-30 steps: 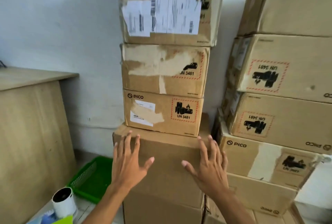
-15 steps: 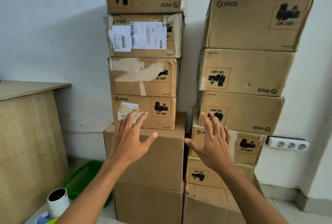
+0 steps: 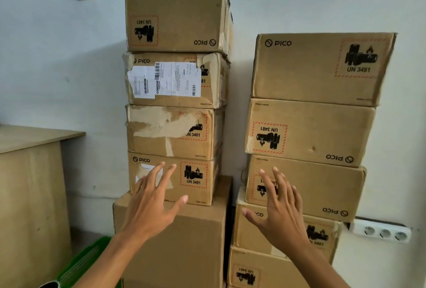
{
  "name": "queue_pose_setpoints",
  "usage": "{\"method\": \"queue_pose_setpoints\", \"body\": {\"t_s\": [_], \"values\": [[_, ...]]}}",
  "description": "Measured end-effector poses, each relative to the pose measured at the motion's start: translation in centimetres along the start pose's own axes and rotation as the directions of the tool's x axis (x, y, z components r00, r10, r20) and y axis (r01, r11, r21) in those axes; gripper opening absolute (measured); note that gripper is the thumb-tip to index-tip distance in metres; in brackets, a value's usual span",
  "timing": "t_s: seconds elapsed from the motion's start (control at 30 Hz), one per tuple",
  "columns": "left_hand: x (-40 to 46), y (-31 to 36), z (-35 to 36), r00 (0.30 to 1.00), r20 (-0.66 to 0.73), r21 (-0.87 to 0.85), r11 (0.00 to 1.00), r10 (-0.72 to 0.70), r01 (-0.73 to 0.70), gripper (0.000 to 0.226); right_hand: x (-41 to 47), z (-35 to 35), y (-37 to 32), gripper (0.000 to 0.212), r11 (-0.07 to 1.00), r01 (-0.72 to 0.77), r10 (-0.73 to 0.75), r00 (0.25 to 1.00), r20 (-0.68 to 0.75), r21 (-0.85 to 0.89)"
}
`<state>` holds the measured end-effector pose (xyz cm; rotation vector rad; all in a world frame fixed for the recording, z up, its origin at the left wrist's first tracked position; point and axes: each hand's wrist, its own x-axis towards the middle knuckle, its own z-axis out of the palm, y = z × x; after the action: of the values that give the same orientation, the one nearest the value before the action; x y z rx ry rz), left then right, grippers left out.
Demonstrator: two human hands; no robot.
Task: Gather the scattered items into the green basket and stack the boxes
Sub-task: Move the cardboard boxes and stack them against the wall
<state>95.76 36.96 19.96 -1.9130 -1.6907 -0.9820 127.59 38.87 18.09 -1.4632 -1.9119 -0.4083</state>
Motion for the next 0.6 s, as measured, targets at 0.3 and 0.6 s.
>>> {"method": "queue_pose_setpoints", "body": {"t_s": [0.3, 0.6], "values": [[3.9, -6.1, 1.7, 0.988, -0.076, -0.003, 0.991, -0.137, 0.137, 0.099, 3.9, 3.3, -2.8, 0.093, 0.999, 0.047, -0.046, 0.998, -0.046, 0.024], [8.4, -15.0, 4.0, 0.967, 0.054, -0.360, 0.898, -0.251, 0.253, 0.111, 5.4, 6.8, -7.8, 0.095, 0.993, -0.101, 0.105, 0.992, -0.073, 0.056]]}}
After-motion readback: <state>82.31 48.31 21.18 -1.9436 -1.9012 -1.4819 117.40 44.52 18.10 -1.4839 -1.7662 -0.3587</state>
